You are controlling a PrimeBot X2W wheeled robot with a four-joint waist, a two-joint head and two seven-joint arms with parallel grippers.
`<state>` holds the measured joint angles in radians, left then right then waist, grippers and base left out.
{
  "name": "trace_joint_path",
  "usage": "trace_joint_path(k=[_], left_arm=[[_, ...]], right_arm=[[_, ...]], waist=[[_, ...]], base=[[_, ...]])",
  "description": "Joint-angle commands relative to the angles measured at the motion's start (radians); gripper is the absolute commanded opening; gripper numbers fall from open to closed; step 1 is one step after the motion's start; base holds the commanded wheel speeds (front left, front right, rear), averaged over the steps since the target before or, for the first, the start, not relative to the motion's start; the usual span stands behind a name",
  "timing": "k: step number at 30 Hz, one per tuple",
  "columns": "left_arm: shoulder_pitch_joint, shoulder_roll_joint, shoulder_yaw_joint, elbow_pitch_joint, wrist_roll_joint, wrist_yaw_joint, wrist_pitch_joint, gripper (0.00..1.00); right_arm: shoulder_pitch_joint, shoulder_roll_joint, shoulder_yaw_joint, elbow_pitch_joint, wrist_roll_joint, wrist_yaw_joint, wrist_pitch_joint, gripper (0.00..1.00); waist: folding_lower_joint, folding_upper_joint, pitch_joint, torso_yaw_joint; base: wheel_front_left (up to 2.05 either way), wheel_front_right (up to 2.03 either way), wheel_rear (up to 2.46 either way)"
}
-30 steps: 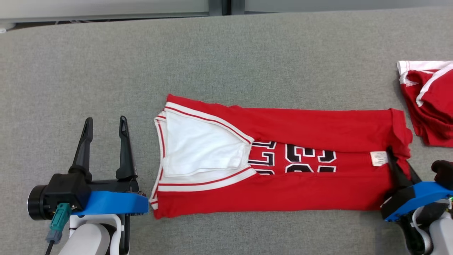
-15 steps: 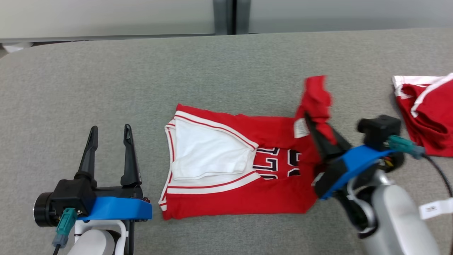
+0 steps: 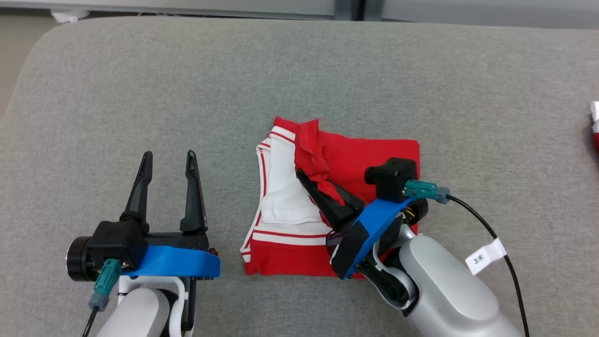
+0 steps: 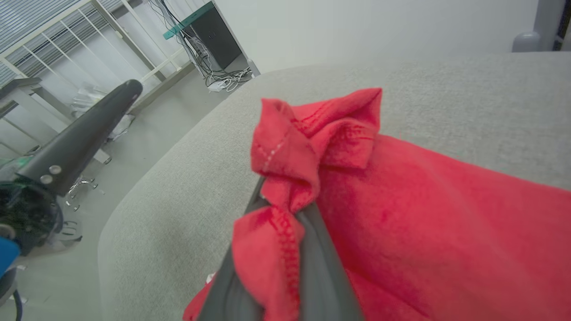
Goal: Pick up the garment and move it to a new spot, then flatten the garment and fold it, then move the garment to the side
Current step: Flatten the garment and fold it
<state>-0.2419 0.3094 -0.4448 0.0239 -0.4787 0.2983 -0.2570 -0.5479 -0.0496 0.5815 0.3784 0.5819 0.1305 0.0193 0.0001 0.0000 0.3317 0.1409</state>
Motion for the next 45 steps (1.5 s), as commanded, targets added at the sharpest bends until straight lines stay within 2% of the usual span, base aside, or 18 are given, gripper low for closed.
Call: trace_joint_path(k=[1, 2, 3, 4, 8, 12, 15, 18, 25, 28, 33, 38, 45], left_arm=[[-0.017, -0.002, 0.0, 0.004, 0.006, -0.004, -0.003, 1.0], [-0.019, -0.005, -0.001, 0.007, 0.006, -0.006, -0.004, 1.0], [-0.021, -0.009, 0.0, 0.01, 0.006, -0.007, -0.004, 1.0], [-0.022, -0.013, 0.0, 0.012, 0.007, -0.007, -0.004, 1.0], [-0.024, -0.022, 0.006, 0.023, 0.011, -0.013, -0.007, 1.0], [-0.018, -0.028, 0.015, 0.029, 0.015, -0.015, -0.008, 1.0], [-0.01, -0.026, 0.023, 0.029, 0.017, -0.016, -0.008, 1.0], [0.0, -0.019, 0.034, 0.026, 0.024, -0.01, -0.008, 1.0], [0.024, 0.001, 0.049, 0.019, 0.034, -0.005, -0.008, 1.0], [0.038, 0.011, 0.051, 0.017, 0.037, -0.002, -0.008, 1.0], [0.058, 0.028, 0.048, 0.01, 0.039, 0.002, 0.003, 1.0], [0.075, 0.044, 0.046, -0.001, 0.039, 0.009, 0.016, 1.0], [0.085, 0.052, 0.039, -0.006, 0.036, 0.012, 0.026, 1.0]], right_arm=[[-0.021, -0.003, 0.008, 0.015, 0.012, 0.0, -0.014, 0.0], [-0.033, -0.002, 0.022, 0.041, 0.021, 0.0, -0.029, 0.02], [-0.045, -0.002, 0.036, 0.063, 0.03, 0.0, -0.044, 0.48], [-0.056, -0.002, 0.052, 0.08, 0.049, 0.0, -0.058, 0.99], [-0.098, -0.002, 0.123, 0.113, 0.083, 0.0, -0.133, 1.0], [-0.134, -0.002, 0.185, 0.088, 0.097, 0.0, -0.228, 1.0], [-0.151, -0.003, 0.168, 0.061, 0.06, 0.0, -0.268, 1.0], [-0.144, -0.021, 0.082, 0.023, -0.02, 0.0, -0.283, 1.0], [0.023, -0.106, -0.234, -0.123, -0.201, 0.0, -0.284, 1.0], [0.124, -0.136, -0.352, -0.167, -0.247, 0.0, -0.284, 1.0], [0.275, -0.144, -0.513, -0.234, -0.295, 0.0, -0.254, 1.0], [0.385, -0.112, -0.596, -0.314, -0.321, 0.0, -0.206, 1.0], [0.443, -0.09, -0.615, -0.386, -0.331, 0.0, -0.164, 1.0]], waist=[[-0.0001, 0.0, 0.011, 0.012], [-0.0001, 0.0, 0.013, 0.015], [-0.0001, 0.0, 0.015, 0.017], [-0.0001, 0.0, 0.018, 0.019], [-0.0001, 0.0, 0.024, 0.016], [-0.0001, 0.0, 0.022, 0.002], [-0.0001, 0.0, 0.019, -0.016], [-0.0001, 0.0, 0.011, -0.038], [-0.0001, 0.0, -0.021, -0.092], [-0.0001, 0.0, -0.038, -0.113], [-0.0001, 0.0, -0.061, -0.141], [-0.0001, 0.0, -0.072, -0.157], [-0.0001, 0.0, -0.08, -0.16]], base=[[0.0, 0.0, 0.0], [0.0, 0.0, 0.0], [0.0, 0.0, 0.0], [0.0, 0.0, 0.0], [0.0, 0.0, 0.0], [0.0, 0.0, 0.0], [0.0, 0.0, 0.0], [0.0, 0.0, 0.0], [0.0, 0.0, 0.0], [0.0, 0.0, 0.0], [0.0, 0.0, 0.0], [0.0, 0.0, 0.0], [0.0, 0.0, 0.0]])
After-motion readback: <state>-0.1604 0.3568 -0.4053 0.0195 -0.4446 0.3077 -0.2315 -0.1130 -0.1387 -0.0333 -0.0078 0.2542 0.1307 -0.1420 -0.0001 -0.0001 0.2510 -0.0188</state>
